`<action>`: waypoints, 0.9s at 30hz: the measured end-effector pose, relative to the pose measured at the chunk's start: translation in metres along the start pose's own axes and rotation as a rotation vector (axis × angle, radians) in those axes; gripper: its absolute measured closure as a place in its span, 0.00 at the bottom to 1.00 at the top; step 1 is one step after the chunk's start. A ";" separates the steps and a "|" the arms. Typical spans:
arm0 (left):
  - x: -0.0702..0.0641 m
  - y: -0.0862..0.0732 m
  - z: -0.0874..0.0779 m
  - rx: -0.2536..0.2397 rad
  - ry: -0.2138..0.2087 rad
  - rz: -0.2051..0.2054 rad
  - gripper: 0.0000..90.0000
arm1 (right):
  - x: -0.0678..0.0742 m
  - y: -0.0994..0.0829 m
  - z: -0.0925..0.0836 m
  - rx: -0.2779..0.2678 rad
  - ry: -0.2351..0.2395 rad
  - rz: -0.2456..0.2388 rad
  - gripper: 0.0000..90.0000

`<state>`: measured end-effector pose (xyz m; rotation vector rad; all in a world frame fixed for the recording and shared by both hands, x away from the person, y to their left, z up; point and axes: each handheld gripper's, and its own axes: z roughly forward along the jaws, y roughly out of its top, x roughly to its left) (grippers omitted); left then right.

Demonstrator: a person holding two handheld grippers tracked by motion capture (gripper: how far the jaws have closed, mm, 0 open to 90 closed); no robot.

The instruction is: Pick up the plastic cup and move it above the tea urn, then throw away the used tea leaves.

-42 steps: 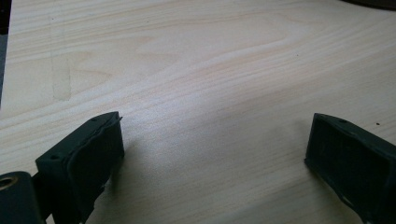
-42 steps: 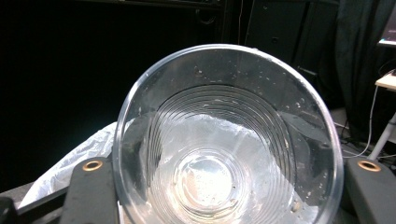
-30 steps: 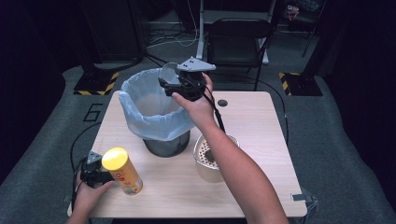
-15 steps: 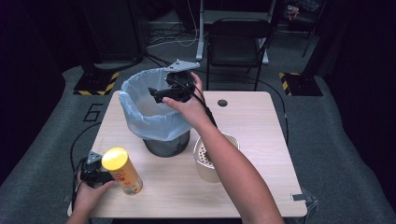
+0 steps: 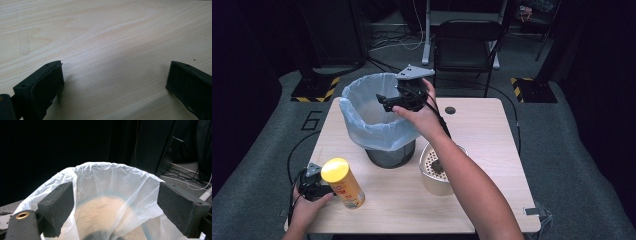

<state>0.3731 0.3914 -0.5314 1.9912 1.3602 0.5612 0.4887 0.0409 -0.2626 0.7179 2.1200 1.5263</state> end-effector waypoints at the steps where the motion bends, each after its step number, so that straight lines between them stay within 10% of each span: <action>1: 0.000 0.000 0.000 0.000 0.002 -0.001 0.01 | 0.000 0.000 -0.002 -0.003 0.004 -0.002 0.16; 27: 0.006 0.001 -0.019 -0.032 0.005 -0.081 0.24 | -0.001 -0.014 -0.046 -0.011 0.018 -0.068 0.27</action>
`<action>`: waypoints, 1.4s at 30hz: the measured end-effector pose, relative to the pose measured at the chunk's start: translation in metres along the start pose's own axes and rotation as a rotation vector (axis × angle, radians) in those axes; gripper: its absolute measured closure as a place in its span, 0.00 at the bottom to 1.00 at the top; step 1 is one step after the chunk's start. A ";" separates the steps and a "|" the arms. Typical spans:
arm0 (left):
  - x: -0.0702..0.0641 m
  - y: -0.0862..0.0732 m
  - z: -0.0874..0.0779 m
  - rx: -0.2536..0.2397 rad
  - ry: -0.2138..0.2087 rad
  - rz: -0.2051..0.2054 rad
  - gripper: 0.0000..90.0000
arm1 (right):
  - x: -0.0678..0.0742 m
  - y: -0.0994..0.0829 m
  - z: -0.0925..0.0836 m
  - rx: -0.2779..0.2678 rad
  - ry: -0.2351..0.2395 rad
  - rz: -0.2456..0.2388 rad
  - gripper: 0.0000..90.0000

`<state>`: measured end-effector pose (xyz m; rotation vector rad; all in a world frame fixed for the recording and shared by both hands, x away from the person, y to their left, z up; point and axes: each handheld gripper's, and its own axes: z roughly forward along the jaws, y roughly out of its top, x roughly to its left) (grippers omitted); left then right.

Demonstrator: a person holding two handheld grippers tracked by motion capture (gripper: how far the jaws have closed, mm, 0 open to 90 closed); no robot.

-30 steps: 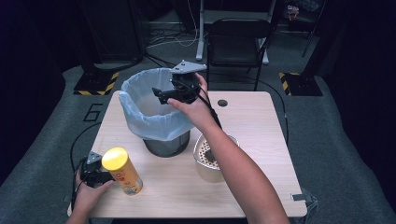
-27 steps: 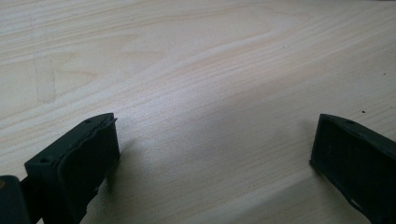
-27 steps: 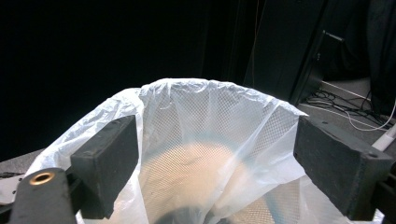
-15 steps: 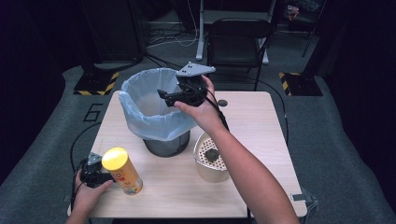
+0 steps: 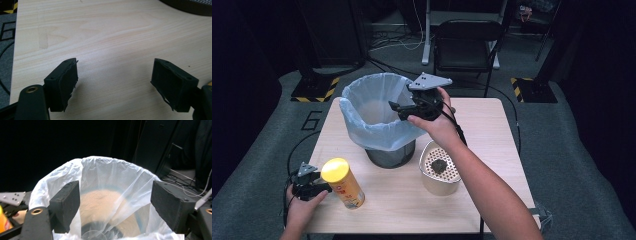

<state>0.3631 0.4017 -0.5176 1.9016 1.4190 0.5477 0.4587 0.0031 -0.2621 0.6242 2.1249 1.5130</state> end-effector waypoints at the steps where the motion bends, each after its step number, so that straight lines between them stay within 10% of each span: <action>1: -0.001 0.000 -0.001 -0.006 -0.004 -0.013 0.24 | -0.001 -0.002 -0.002 -0.004 -0.002 0.001 0.27; 24: -0.004 0.024 -0.056 -0.081 -0.051 0.023 0.16 | -0.012 -0.028 -0.039 -0.039 -0.045 0.000 0.28; 42: -0.014 0.009 -0.095 -0.127 -0.162 0.056 0.16 | -0.012 -0.036 -0.046 -0.019 -0.060 -0.015 0.28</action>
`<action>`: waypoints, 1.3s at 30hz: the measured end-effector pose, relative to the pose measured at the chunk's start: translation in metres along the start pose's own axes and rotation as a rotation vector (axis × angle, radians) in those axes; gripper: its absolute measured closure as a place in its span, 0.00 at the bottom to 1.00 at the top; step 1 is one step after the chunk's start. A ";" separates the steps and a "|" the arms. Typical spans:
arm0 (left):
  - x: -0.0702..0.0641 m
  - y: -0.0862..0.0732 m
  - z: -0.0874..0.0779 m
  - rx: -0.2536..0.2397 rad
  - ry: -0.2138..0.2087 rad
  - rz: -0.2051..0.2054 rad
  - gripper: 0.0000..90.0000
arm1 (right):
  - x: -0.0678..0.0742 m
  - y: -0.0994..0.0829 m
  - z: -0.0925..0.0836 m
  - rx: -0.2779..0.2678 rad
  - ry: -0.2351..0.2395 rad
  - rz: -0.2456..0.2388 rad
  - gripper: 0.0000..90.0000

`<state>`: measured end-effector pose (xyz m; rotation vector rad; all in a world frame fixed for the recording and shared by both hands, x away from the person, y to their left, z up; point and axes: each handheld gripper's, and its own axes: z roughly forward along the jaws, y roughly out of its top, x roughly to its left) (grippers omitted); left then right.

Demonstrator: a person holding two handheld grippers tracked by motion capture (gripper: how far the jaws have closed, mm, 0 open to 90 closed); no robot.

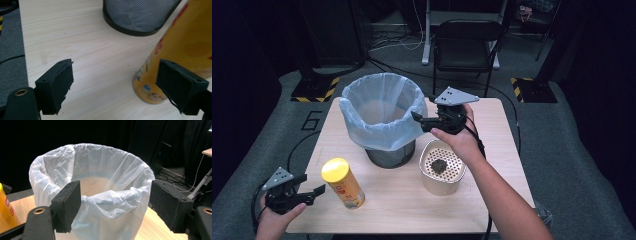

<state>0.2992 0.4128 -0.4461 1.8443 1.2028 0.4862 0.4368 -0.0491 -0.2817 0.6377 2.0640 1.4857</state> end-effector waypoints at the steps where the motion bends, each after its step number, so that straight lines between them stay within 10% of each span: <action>1: 0.000 0.000 0.000 0.000 0.000 0.000 0.16 | 0.000 0.000 0.000 0.000 0.000 0.000 0.28; 24: -0.045 0.005 -0.001 -0.035 -0.149 0.053 0.10 | -0.005 -0.006 -0.008 -0.002 -0.019 0.012 0.28; 39: -0.059 0.010 0.033 -0.035 -0.185 0.059 0.08 | -0.007 -0.014 -0.008 0.003 -0.019 0.018 0.28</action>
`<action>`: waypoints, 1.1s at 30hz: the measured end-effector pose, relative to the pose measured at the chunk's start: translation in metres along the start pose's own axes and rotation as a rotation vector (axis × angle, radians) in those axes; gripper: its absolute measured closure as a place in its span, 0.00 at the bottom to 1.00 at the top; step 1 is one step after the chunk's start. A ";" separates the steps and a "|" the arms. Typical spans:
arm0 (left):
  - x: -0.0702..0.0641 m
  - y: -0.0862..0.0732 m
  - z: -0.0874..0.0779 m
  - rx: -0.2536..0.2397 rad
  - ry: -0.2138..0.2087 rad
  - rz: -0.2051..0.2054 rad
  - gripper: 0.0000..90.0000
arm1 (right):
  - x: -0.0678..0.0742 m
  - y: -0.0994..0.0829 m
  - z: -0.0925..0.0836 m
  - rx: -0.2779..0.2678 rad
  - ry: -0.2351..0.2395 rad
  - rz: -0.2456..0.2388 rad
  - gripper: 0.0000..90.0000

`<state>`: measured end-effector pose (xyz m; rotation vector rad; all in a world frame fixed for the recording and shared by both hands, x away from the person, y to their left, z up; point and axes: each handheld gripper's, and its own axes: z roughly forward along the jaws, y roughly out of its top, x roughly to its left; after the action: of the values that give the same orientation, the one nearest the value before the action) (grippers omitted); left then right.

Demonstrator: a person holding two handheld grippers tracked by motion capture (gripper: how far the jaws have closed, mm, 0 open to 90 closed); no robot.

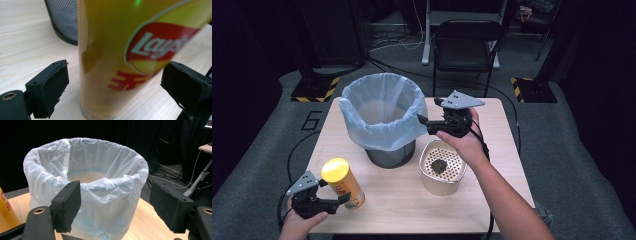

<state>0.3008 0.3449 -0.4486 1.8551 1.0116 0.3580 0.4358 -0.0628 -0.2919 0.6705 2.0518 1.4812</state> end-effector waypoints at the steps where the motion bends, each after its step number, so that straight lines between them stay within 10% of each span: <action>1: 0.000 0.000 0.000 0.000 0.000 0.000 0.08 | 0.000 0.000 0.000 0.000 0.000 0.000 0.28; 19: 0.005 -0.014 0.018 -0.006 0.020 0.028 0.16 | -0.004 -0.011 -0.004 0.003 -0.007 0.015 0.28; 33: -0.001 -0.014 0.021 0.005 0.084 0.152 0.26 | -0.005 -0.019 -0.004 0.001 -0.010 0.021 0.28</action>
<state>0.3062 0.3345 -0.4707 1.9408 0.9306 0.5283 0.4350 -0.0737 -0.3083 0.7004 2.0439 1.4859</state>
